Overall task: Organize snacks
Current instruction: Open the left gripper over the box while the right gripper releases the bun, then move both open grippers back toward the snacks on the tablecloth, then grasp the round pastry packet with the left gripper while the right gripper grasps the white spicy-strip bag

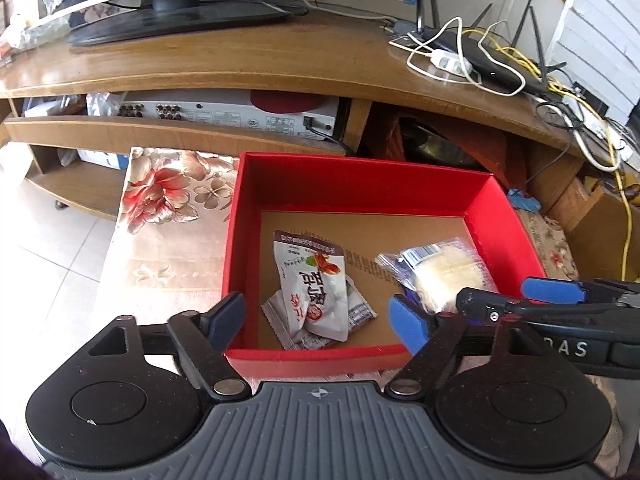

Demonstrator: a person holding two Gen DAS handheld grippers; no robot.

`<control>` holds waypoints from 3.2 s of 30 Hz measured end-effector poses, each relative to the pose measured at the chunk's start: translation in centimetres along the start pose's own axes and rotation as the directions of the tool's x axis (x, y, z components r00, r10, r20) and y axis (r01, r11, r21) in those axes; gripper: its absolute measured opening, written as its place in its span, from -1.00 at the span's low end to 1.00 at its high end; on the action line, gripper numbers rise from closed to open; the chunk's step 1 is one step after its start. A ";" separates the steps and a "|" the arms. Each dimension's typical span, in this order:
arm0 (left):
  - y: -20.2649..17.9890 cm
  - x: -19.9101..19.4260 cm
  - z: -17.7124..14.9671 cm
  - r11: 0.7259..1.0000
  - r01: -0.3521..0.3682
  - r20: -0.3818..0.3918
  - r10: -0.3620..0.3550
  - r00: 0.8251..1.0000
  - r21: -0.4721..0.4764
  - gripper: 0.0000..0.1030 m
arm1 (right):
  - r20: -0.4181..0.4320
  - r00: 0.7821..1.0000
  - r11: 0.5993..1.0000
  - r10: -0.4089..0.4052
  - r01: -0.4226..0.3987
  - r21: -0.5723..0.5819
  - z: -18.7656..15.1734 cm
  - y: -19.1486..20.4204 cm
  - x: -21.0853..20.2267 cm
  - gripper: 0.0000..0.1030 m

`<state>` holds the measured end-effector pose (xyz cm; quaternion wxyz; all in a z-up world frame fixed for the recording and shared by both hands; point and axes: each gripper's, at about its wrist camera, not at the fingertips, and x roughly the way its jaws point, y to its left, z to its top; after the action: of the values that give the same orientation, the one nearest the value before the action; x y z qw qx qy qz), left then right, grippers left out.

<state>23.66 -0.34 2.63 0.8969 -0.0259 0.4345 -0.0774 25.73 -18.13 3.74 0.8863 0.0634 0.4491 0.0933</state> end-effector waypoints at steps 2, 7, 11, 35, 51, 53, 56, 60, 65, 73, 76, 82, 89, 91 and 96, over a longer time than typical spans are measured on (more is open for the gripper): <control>-0.2 -0.4 -0.3 1.000 0.009 0.001 -0.009 1.000 0.010 0.65 | 0.001 1.000 1.000 0.001 -0.001 -0.001 -0.3 0.1 -0.3 0.46; -0.2 -1.0 -1.5 1.000 0.014 -0.017 -0.014 1.000 0.026 0.65 | -0.011 1.000 1.000 -0.007 0.007 -0.005 -1.5 0.1 -1.0 0.46; 0.2 -1.0 -2.8 1.000 0.017 -0.048 -0.016 0.999 0.023 0.65 | -0.032 0.999 1.000 -0.020 0.020 0.002 -2.6 -0.3 -1.4 0.46; 0.8 1.4 -9.3 1.000 -0.026 -0.243 0.021 0.970 -0.017 0.48 | -0.128 0.991 0.996 -0.035 0.046 0.083 -6.4 -3.3 -2.2 0.53; 0.4 1.0 -9.6 0.999 0.030 -0.248 -0.026 0.968 0.014 0.22 | -0.122 0.987 0.994 -0.105 0.108 0.021 -4.6 -1.1 1.4 0.53; 0.5 1.0 -9.6 0.999 0.034 -0.249 -0.030 0.968 0.013 0.23 | -0.137 0.982 0.991 -0.133 0.131 -0.017 -4.7 -0.4 2.2 0.53; 0.7 1.0 -9.6 0.999 0.044 -0.251 -0.041 0.967 0.007 0.23 | -0.159 0.976 0.987 -0.151 0.141 -0.073 -5.1 0.1 2.0 0.54; 0.8 1.0 -9.5 0.999 0.053 -0.256 -0.051 0.965 0.001 0.25 | -0.183 0.970 0.977 -0.162 0.131 -0.167 -6.8 0.5 0.8 0.63; 0.8 0.8 -9.8 0.998 0.057 -0.260 -0.053 0.964 0.010 0.26 | -0.219 0.961 0.976 -0.166 0.129 -0.174 -9.2 -0.5 -1.5 0.64; 0.7 0.4 -10.0 0.998 0.060 -0.263 -0.058 0.963 0.000 0.32 | -0.226 0.974 0.979 -0.004 0.050 0.196 -11.6 -4.1 -5.1 0.64; 0.8 0.4 -10.0 0.998 0.061 -0.264 -0.061 0.963 -0.008 0.34 | -0.218 0.974 0.968 0.060 -0.003 0.251 -11.6 -3.4 -4.8 0.64; 0.8 0.4 -10.0 0.998 0.063 -0.266 -0.067 0.962 -0.024 0.38 | -0.212 0.975 0.921 0.071 0.017 0.389 -10.7 -3.0 -1.9 0.64; 0.5 0.6 -10.1 0.997 0.072 -0.269 -0.072 0.960 -0.008 0.47 | -0.212 0.977 0.948 0.011 0.057 0.314 -9.8 -1.2 1.2 0.95; 0.7 0.5 -10.1 0.997 0.078 -0.269 -0.078 0.960 -0.009 0.47 | -0.217 0.976 0.960 0.009 0.052 0.274 -9.9 -0.8 1.5 0.97; 0.7 0.3 -10.4 0.997 0.076 -0.265 -0.073 0.962 0.001 0.48 | -0.195 0.980 0.967 0.041 0.011 0.255 -10.4 -1.2 1.2 0.99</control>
<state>15.79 0.52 -4.09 0.8276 -0.0267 0.5486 -0.1161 18.13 -18.71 -3.60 0.8208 0.1705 0.5431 0.0474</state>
